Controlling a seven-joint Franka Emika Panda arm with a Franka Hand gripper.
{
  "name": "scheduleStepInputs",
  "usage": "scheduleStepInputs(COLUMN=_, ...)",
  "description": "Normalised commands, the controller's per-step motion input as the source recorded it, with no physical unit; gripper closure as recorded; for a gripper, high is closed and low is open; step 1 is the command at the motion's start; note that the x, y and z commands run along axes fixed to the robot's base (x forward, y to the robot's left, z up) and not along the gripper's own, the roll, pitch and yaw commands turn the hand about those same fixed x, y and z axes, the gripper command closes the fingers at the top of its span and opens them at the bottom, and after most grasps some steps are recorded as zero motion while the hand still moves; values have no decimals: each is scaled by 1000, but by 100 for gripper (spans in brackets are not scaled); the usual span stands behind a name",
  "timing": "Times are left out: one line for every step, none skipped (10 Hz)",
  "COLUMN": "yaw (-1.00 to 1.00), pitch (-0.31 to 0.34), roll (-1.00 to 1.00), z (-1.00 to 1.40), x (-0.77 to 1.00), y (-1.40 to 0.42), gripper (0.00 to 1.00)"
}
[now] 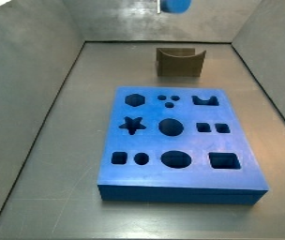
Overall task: Pick up the round object. Move up. Place the round object on the fixture. Regrasp the round object. Move to above the board. Insert the round object.
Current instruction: Place the round object on the fixture.
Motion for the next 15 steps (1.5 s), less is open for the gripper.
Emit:
scheduleStepInputs(yaw=-37, pitch=124, roll=-1000, z=35, x=705, y=676, gripper=100)
scheduleStepInputs(yaw=-54, pitch=131, roll=-1000, z=12, x=611, y=508, gripper=100)
scheduleStepInputs(yaw=-77, pitch=136, roll=-1000, z=-2, x=523, y=341, gripper=100)
scheduleStepInputs(yaw=-110, pitch=144, roll=-1000, z=-9, x=409, y=125, gripper=100)
scheduleStepInputs(yaw=-124, pitch=130, roll=-888, z=-16, x=326, y=42, gripper=100)
scheduleStepInputs(yaw=-132, pitch=104, roll=-714, z=-15, x=238, y=36, gripper=100)
scheduleStepInputs(yaw=-137, pitch=77, roll=-497, z=-13, x=117, y=44, gripper=100)
scheduleStepInputs(yaw=-137, pitch=50, roll=-329, z=-11, x=46, y=52, gripper=100)
scheduleStepInputs(yaw=-163, pitch=183, roll=-1000, z=-1000, x=111, y=130, gripper=100)
scheduleStepInputs(yaw=-171, pitch=164, roll=-1000, z=-1000, x=118, y=131, gripper=100)
scheduleStepInputs(yaw=-193, pitch=166, roll=-926, z=-1000, x=133, y=140, gripper=100)
scheduleStepInputs(yaw=-200, pitch=143, roll=-735, z=-1000, x=151, y=136, gripper=100)
scheduleStepInputs(yaw=-205, pitch=100, roll=-577, z=-1000, x=155, y=138, gripper=100)
scheduleStepInputs(yaw=-204, pitch=44, roll=-354, z=-1000, x=159, y=140, gripper=100)
scheduleStepInputs(yaw=-193, pitch=10, roll=-229, z=-1000, x=170, y=133, gripper=100)
